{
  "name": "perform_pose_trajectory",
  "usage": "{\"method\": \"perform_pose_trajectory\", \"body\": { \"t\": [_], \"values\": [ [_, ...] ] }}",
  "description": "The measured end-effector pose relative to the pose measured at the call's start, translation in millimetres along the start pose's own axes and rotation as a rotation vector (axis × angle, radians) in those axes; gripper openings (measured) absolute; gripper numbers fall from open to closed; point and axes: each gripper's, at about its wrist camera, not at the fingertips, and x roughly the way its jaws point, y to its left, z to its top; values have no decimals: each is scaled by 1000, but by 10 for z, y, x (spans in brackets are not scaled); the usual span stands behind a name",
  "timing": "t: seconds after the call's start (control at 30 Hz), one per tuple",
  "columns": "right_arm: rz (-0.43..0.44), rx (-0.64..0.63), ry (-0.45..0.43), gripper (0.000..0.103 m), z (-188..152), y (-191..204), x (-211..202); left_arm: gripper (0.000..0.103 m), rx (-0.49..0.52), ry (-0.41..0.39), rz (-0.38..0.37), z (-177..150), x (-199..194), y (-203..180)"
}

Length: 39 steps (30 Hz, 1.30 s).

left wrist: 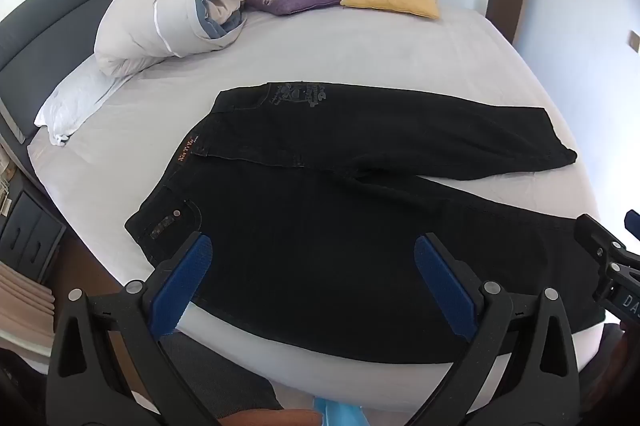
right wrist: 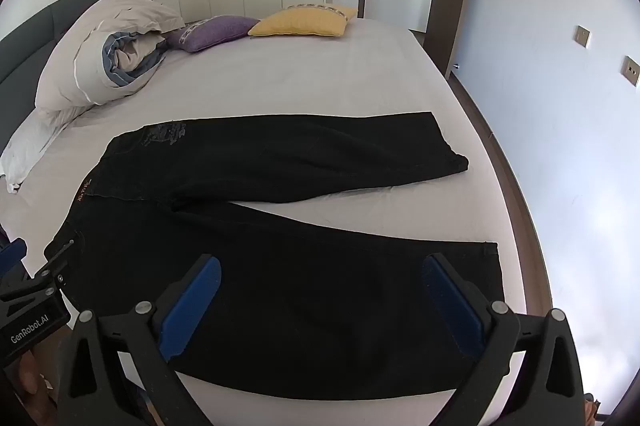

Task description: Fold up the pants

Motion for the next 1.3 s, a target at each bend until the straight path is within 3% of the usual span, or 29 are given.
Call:
{"method": "perform_pose_trajectory", "body": {
  "t": [1.3],
  "values": [
    [0, -4, -1, 103, -33, 60, 45, 103, -5, 10, -6, -11, 6, -9]
  ]
}}
